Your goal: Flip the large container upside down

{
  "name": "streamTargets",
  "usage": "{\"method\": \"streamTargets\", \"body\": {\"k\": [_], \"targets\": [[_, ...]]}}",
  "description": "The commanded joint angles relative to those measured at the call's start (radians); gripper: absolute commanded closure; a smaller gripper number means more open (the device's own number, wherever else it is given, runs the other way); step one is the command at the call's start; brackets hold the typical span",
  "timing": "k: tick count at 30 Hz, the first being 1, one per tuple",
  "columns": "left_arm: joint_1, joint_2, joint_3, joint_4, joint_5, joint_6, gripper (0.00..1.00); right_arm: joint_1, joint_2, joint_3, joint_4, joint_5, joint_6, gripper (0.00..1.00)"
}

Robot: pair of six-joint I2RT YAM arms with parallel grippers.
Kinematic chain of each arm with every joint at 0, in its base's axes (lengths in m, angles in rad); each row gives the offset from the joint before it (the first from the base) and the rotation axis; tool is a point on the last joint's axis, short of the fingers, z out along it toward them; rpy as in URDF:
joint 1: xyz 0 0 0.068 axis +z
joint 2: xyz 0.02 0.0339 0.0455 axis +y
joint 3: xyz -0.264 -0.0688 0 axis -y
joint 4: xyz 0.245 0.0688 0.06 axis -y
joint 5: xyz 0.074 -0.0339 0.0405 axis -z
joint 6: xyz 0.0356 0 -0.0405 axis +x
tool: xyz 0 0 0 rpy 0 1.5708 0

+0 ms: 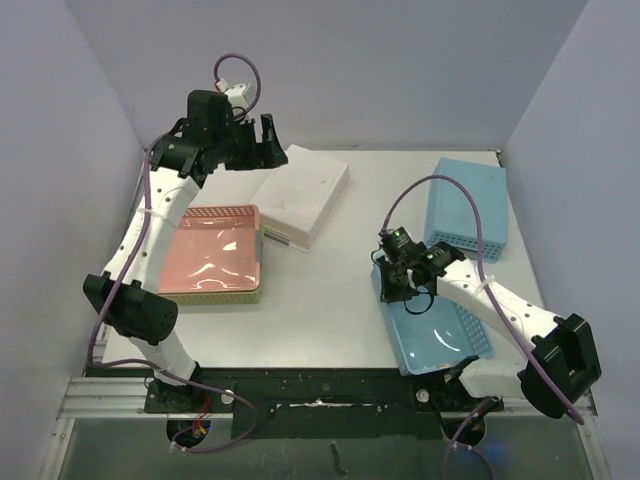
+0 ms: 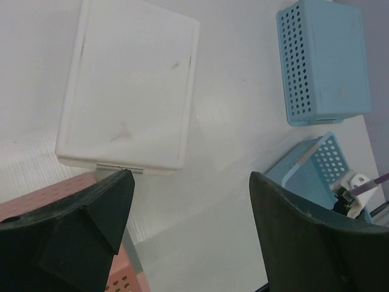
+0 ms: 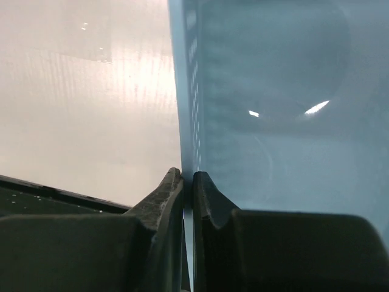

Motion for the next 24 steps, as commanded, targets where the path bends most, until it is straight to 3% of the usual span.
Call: {"method": "streamTargets", "body": {"k": [1, 9, 13, 17, 21, 24], "targets": [[-0.006, -0.114, -0.037, 0.068, 0.018, -0.018, 0.23, 0.047, 0.046, 0.118, 0.018, 0.017, 0.051, 1.0], [0.001, -0.221, -0.033, 0.037, -0.019, -0.018, 0.24, 0.069, 0.069, 0.274, 0.309, -0.109, 0.169, 1.0], [0.027, -0.247, -0.001, 0.023, -0.076, -0.012, 0.24, 0.063, 0.073, 0.271, 0.568, -0.205, 0.312, 1.0], [0.052, -0.274, -0.026, 0.027, -0.102, -0.014, 0.24, 0.049, 0.078, 0.188, 0.888, -0.324, 0.497, 1.0], [0.056, -0.282, -0.039, 0.034, -0.079, -0.026, 0.24, -0.004, 0.087, -0.013, 1.325, -0.433, 0.745, 1.0], [0.057, -0.275, -0.035, 0.033, -0.059, -0.021, 0.24, -0.036, 0.099, -0.167, 1.56, -0.477, 0.907, 1.0]]}}
